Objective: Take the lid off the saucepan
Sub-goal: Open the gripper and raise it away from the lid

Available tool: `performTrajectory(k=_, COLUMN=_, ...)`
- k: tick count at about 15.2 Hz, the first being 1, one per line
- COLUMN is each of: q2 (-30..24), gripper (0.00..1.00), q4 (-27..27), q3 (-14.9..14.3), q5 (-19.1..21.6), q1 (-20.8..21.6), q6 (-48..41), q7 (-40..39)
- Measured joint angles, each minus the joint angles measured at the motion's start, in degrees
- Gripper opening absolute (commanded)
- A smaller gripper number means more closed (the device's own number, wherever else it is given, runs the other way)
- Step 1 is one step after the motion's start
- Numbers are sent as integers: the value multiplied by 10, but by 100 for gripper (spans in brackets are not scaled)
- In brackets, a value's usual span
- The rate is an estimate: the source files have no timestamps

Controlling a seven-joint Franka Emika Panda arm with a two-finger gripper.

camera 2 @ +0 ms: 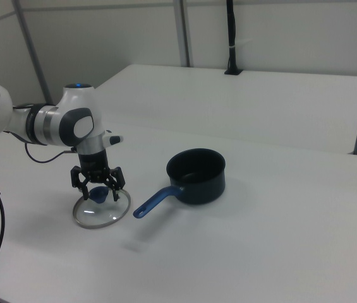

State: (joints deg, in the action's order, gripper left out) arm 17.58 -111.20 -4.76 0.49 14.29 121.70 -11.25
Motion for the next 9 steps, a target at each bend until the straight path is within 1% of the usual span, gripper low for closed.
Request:
performTrajectory(k=1, q2=-4, gripper=100, q4=3, q3=0, q5=-5, q1=-1, q6=0, q7=14)
performTrajectory(k=3, q2=-18, gripper=100, q4=8, q3=0, q5=-38, q1=-5, q6=-4, q7=54)
performTrajectory(k=4, q2=-33, gripper=100, q4=12, q3=0, q5=-61, q1=-8, q6=-23, q7=84)
performTrajectory(k=5, q2=-44, gripper=100, q4=18, q3=1, q5=-70, q1=-9, q6=-44, q7=99)
performTrajectory(k=7, q2=-66, gripper=100, q4=39, q3=9, q5=-83, q1=-20, q6=-99, q7=119)
performTrajectory(k=9, q2=-89, gripper=100, q4=65, q3=20, q5=-85, q1=-40, q6=-149, q7=121)
